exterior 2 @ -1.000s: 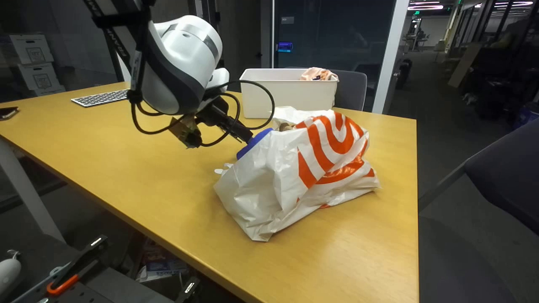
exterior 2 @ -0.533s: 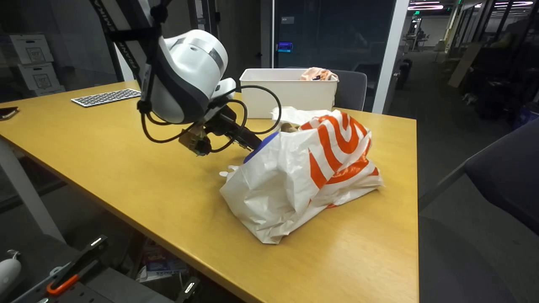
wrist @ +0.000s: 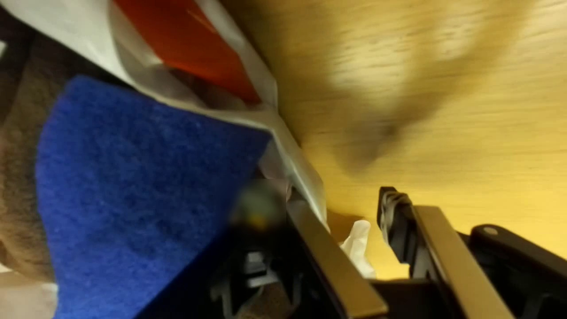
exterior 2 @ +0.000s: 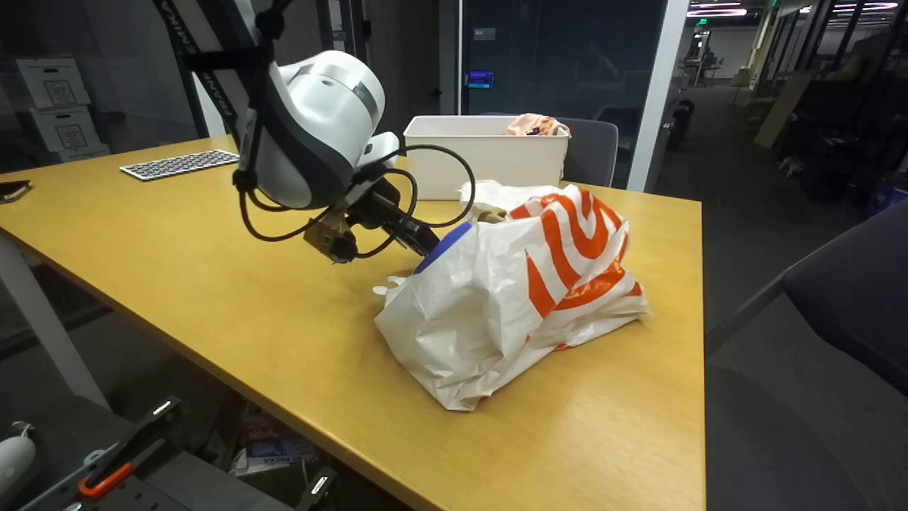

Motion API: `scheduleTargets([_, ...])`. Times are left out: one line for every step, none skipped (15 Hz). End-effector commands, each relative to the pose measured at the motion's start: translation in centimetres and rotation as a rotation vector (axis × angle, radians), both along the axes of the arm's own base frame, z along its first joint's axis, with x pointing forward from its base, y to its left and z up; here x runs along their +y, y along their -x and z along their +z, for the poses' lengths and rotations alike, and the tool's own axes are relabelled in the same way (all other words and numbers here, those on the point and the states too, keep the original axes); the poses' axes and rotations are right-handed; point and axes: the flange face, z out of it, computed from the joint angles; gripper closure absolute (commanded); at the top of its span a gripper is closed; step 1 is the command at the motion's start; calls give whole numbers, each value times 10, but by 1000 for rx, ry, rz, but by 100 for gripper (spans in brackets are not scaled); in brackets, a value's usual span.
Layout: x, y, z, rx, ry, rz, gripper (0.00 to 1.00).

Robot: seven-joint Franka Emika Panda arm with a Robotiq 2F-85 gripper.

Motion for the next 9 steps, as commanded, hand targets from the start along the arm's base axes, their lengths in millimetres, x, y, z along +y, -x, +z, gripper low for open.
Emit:
scheduleTargets([-7, 0, 7, -35, -27, -24, 86])
scheduleTargets([-9, 1, 7, -40, -31, -34, 94])
scheduleTargets([-11, 2, 8, -45, -32, -42, 94])
scheduleTargets([-12, 3, 8, -51, -33, -49, 96])
scheduleTargets([-13, 4, 8, -56, -34, -51, 98])
scheduleTargets([-14, 5, 8, -59, -37, -58, 94])
scheduleTargets([-15, 5, 8, -59, -34, -70, 92])
scheduleTargets([-15, 5, 8, -62, -42, -77, 94])
scheduleTargets([-15, 5, 9, -65, -57, -80, 93])
